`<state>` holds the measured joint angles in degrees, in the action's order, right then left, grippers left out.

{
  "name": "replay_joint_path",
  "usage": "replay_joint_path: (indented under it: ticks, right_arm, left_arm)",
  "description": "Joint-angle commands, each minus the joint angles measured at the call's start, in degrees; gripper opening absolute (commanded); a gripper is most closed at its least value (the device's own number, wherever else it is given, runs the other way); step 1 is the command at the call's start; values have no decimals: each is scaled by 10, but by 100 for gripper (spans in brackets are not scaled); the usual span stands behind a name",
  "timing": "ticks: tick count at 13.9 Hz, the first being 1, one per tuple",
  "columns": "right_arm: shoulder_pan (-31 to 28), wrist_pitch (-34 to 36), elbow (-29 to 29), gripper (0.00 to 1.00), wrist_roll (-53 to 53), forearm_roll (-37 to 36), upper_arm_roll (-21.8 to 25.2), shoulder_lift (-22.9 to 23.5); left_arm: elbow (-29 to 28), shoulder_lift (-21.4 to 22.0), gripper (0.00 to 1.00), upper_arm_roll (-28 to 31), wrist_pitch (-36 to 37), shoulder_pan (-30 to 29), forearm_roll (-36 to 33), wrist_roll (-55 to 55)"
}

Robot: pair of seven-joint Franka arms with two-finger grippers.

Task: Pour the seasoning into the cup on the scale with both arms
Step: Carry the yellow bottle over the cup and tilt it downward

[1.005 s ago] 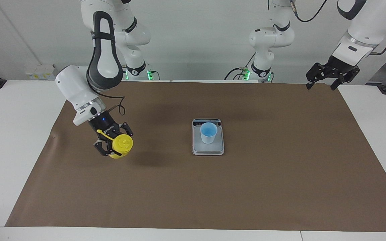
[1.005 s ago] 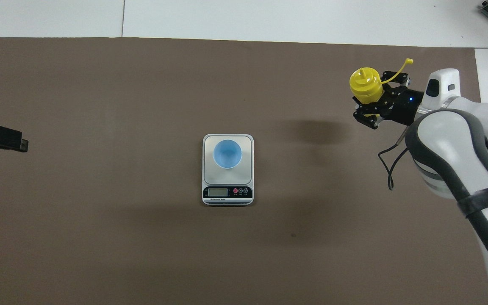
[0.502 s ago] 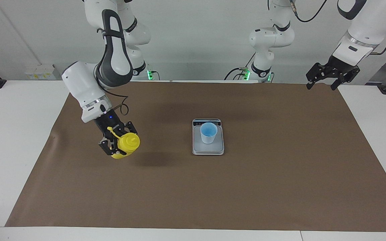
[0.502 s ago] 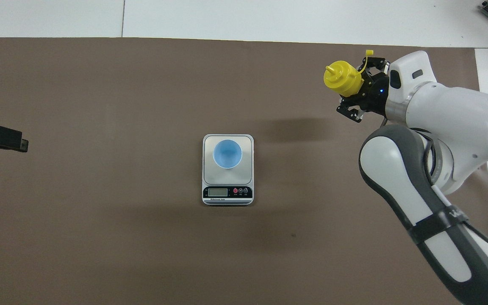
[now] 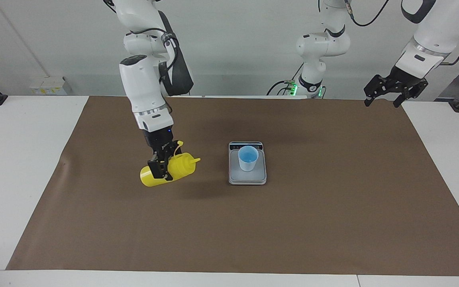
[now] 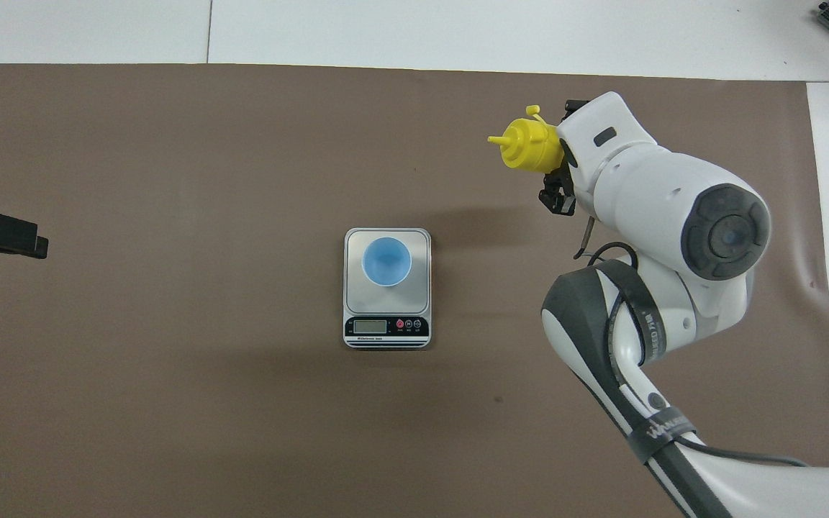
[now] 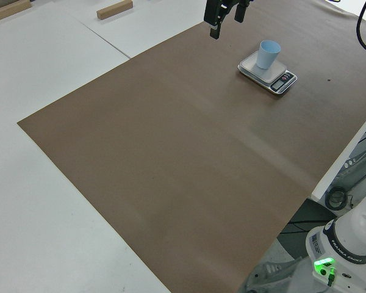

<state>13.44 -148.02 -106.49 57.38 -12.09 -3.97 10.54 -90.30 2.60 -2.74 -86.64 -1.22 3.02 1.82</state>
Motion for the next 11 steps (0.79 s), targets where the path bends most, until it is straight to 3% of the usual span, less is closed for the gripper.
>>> replay_joint_path:
  ticks: [1, 6, 11]
  right_arm:
    - [32, 54, 62, 0, -37, -85, 0, 31]
    - [83, 86, 63, 0, -90, -251, -1, 39]
    - [119, 113, 57, 0, -105, -344, -1, 48]
  left_arm:
    - [-8, 12, 100, -3, 7, -5, -8, 2]
    - [-8, 11, 100, -3, 7, -5, -8, 2]
    - [-8, 12, 100, -3, 7, -5, -8, 2]
